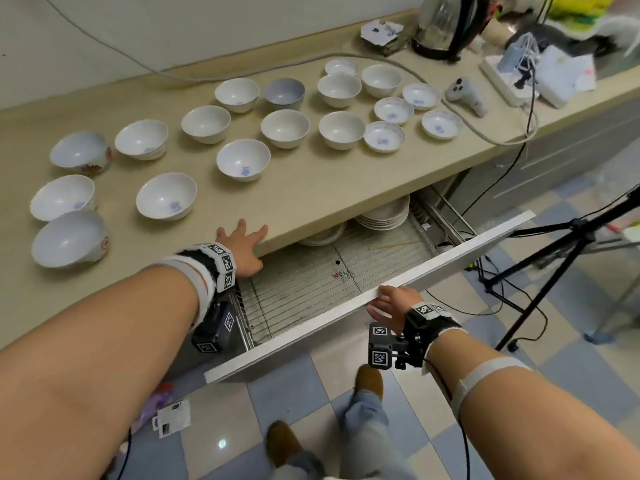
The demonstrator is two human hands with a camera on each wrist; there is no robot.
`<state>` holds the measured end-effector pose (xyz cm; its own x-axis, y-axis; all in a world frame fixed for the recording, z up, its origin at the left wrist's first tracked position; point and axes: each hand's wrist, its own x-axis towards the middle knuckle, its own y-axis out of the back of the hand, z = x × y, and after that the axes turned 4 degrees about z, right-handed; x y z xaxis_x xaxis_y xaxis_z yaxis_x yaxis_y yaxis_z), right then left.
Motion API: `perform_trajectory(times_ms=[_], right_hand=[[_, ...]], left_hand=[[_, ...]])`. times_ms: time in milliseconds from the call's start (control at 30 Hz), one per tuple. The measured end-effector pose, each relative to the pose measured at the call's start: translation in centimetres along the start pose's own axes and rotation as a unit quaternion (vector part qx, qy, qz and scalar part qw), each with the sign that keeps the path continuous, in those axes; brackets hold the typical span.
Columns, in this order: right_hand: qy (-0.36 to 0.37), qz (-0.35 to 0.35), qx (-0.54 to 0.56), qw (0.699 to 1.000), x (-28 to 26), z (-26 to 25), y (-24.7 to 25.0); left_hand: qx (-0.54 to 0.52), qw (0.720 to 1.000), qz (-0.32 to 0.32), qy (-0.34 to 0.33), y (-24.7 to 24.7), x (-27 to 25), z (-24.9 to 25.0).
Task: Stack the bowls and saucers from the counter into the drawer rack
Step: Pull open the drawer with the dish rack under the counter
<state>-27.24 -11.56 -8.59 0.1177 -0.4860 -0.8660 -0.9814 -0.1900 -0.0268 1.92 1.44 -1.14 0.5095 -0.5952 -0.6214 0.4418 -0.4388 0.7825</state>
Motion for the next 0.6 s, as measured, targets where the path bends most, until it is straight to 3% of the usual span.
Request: perform_trajectory(times_ms=[233,533,600], right_hand=[[-0.002,0.015,-0.04,0.999,-1.1,-0.1,1.2],[-0.042,-0.037,-0.084,0.995,-1.1,-1.9,2.8],[-0.057,-0.046,-0.148,0.986,-1.0,-3.2,3.5]], left_hand=[[-0.009,1.0,0.019,0.001,-0.6,0.5,0.1],[-0.031,0.999,0.029,0.013,-0.9,0.0,1.0],[-0.041,0.999,0.033,0.008,-0.9,-0.8,1.3]])
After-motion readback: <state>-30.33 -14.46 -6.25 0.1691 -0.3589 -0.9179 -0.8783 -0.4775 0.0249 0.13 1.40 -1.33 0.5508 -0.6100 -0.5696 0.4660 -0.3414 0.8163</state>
